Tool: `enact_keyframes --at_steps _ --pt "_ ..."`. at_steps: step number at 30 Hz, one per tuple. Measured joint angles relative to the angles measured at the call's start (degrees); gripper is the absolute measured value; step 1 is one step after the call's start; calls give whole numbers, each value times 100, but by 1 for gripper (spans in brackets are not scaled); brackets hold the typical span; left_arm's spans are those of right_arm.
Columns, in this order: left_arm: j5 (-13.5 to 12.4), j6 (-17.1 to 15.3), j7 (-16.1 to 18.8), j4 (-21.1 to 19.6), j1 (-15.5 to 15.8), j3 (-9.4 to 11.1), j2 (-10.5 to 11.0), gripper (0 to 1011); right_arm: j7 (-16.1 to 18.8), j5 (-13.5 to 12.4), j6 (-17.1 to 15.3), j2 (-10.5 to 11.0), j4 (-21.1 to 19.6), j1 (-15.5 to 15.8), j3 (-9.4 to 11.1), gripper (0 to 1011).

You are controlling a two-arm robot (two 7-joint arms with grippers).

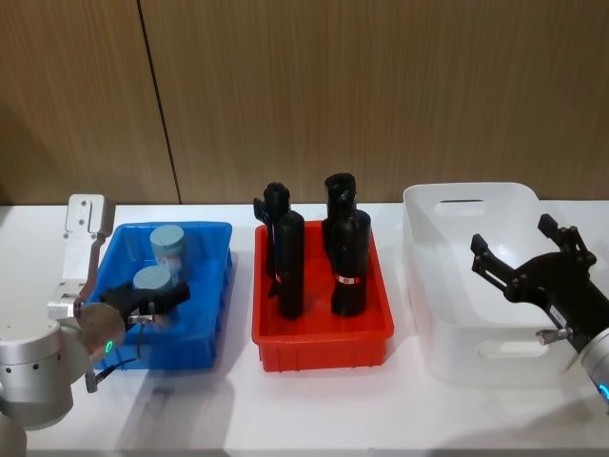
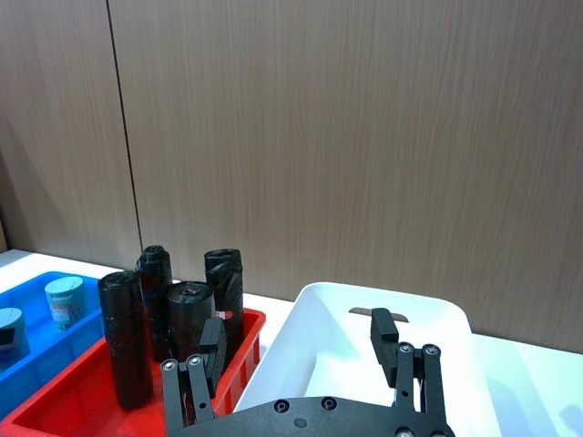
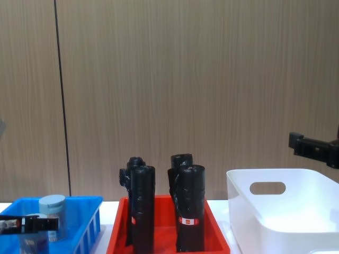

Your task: Pick the cotton swabs from the blue box and place them into the white box.

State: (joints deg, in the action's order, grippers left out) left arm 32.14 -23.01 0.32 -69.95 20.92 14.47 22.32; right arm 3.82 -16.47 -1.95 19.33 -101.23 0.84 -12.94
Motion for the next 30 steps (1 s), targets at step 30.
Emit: enact_keyframes --at_steps 30 --pt "-645 -84 -578 1218 813 86 -277 886 0 0 0 0 0 0 0 1002"
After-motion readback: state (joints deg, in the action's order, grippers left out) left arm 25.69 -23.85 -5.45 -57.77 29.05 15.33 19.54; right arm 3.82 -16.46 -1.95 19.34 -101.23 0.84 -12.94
